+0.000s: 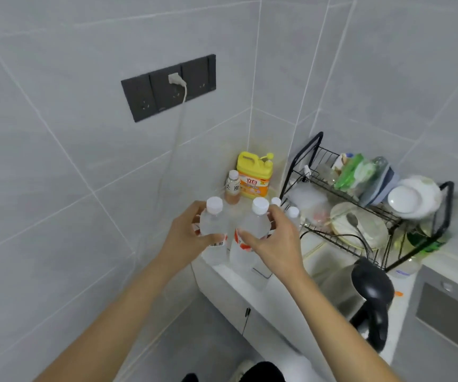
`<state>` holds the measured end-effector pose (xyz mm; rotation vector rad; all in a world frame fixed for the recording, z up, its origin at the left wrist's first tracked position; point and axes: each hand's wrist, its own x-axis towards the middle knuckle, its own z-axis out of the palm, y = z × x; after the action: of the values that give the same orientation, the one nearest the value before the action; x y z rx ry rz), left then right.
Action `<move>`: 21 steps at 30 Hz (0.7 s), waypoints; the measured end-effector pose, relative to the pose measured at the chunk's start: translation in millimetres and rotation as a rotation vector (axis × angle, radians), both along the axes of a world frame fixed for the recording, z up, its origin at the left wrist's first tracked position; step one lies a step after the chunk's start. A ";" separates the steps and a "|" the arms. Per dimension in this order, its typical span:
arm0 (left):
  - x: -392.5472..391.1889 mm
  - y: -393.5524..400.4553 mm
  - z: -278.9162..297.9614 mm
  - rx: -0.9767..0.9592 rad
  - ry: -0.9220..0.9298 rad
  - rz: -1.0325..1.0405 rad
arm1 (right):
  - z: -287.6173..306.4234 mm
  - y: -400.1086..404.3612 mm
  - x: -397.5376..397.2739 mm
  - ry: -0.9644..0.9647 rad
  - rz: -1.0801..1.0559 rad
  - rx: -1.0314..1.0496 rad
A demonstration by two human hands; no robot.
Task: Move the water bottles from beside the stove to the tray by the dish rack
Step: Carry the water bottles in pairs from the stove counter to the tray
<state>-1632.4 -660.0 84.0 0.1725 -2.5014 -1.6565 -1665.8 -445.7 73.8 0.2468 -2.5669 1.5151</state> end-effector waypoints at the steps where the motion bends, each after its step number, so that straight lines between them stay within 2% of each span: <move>1: -18.4 -2.3 0.3 -0.006 -0.006 -0.002 | -0.9 -3.8 -17.8 0.012 -0.001 0.015; 9: -138.0 -19.6 -34.2 -0.048 -0.062 -0.074 | -49.6 -26.6 -119.7 -0.020 -0.001 0.139; 17: -203.4 -29.8 -103.4 -0.032 -0.214 -0.250 | -113.6 -48.9 -136.9 -0.166 -0.068 0.337; 21: -214.8 -36.8 -138.2 -0.005 -0.292 -0.346 | -130.2 -61.9 -137.0 -0.234 -0.137 0.363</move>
<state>-1847.2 -696.7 -54.2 -0.0252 -2.8869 -1.8682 -1802.9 -507.7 -56.4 -0.0727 -2.9619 1.0812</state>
